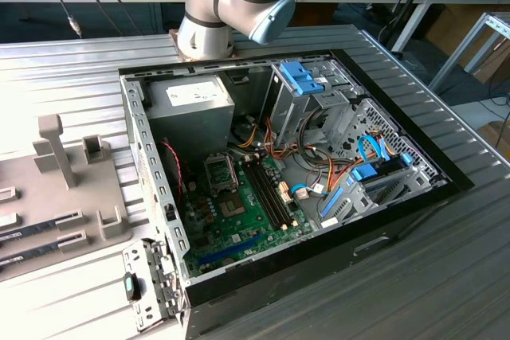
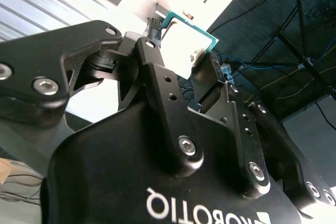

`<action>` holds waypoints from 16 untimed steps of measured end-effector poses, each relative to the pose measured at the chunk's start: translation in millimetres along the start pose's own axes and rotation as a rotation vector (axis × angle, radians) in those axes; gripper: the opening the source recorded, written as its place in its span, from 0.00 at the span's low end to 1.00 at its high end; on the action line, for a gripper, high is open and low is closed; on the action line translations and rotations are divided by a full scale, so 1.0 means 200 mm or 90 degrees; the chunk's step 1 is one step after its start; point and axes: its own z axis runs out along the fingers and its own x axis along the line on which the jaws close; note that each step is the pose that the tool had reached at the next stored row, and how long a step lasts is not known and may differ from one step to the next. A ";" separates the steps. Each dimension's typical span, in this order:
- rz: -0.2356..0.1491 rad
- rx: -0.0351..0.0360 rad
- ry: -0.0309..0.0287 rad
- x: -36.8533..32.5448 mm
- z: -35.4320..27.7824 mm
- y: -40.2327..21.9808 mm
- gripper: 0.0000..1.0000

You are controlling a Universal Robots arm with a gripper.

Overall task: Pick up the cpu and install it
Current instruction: 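Pick up the cpu and move it towards the insertion slot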

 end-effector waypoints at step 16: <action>0.000 0.0000 0.0000 -0.001 -0.036 0.001 0.47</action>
